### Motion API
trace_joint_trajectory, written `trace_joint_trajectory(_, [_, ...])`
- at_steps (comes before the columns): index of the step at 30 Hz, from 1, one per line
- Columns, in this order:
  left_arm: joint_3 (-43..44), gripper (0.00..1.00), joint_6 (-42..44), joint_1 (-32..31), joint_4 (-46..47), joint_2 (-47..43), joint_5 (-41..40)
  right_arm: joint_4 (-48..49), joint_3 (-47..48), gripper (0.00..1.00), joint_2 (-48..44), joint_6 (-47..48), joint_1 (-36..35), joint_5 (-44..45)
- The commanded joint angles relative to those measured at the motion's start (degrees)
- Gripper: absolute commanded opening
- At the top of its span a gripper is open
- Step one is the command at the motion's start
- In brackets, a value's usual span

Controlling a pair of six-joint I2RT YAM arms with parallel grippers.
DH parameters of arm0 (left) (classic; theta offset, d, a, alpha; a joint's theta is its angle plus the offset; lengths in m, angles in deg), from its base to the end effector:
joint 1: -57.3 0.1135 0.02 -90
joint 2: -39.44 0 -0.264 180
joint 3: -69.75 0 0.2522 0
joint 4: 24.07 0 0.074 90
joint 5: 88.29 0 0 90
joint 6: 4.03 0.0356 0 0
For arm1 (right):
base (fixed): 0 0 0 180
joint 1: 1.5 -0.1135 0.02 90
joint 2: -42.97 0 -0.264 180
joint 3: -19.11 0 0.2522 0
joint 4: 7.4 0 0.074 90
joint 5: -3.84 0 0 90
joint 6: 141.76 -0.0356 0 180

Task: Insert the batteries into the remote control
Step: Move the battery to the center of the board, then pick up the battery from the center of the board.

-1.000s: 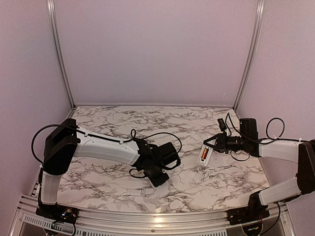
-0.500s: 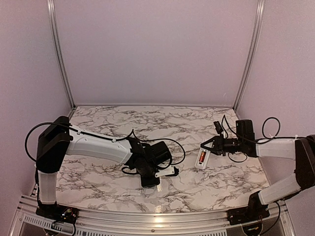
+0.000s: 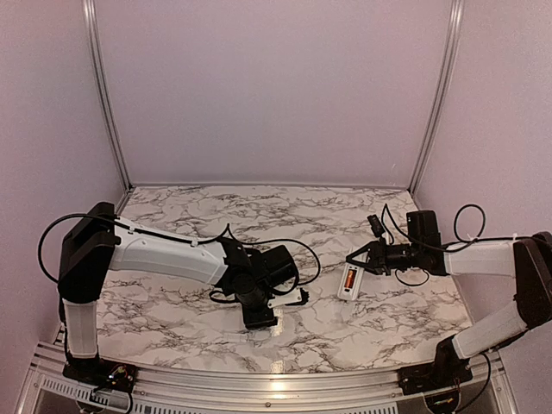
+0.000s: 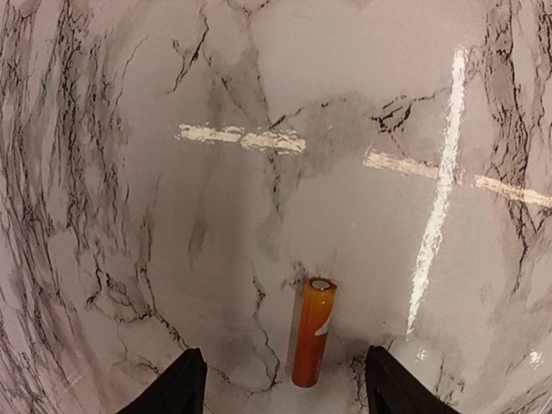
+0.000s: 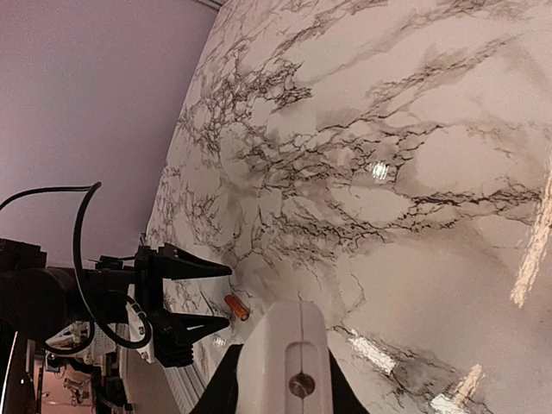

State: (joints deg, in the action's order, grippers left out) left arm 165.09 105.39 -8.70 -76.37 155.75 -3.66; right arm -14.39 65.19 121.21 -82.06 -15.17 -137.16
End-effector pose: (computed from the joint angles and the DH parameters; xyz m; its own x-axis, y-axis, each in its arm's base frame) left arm 0.1674 -0.3677 0.1551 -0.0686 0.9679 -0.2417 0.9770 0.1142 0.1802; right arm 0.2407 0.0870 0.1769 -0.9002 0.1078 -0.4220 -0.3245 0.4803 0.8149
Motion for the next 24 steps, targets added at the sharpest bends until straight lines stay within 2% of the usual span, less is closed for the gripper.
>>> trace_joint_trajectory(1, [-1.87,0.71,-6.48,0.02,2.41,-9.4,-7.21,0.33,3.53,0.0,0.54,1.61,-0.66,1.01])
trace_joint_trajectory(4, [-3.98,0.76,-13.89,-0.01,6.45,-15.51,-14.75,-0.19,4.68,0.0,0.9,2.17,-0.9,1.66])
trace_joint_trajectory(6, [-6.37,0.98,-23.51,-0.01,9.0,-19.97,-17.58,-0.03,5.19,0.0,1.13,2.11,-1.02,1.77])
trace_joint_trajectory(9, [-12.14,0.99,-37.26,0.23,13.69,-26.3,-17.56,0.3,5.79,0.0,1.32,2.04,-1.11,1.68])
trace_joint_trajectory(14, [-25.25,0.99,-58.03,2.05,28.85,-31.71,-5.42,0.82,5.91,0.0,0.72,1.77,-1.15,2.42])
trace_joint_trajectory(16, [-26.26,0.99,-64.87,0.01,31.74,-31.78,-7.47,0.71,5.8,0.0,0.25,1.71,-1.16,2.72])
trace_joint_trajectory(18, [-24.26,0.99,-70.4,-2.31,29.87,-30.11,-10.24,0.51,5.74,0.0,-0.3,1.68,-1.12,2.94])
trace_joint_trajectory(24, [-12.71,0.99,-94.9,-8.14,13.46,-21.16,-18.91,-2.17,5.88,0.0,-2.02,3.35,-1.17,3.84])
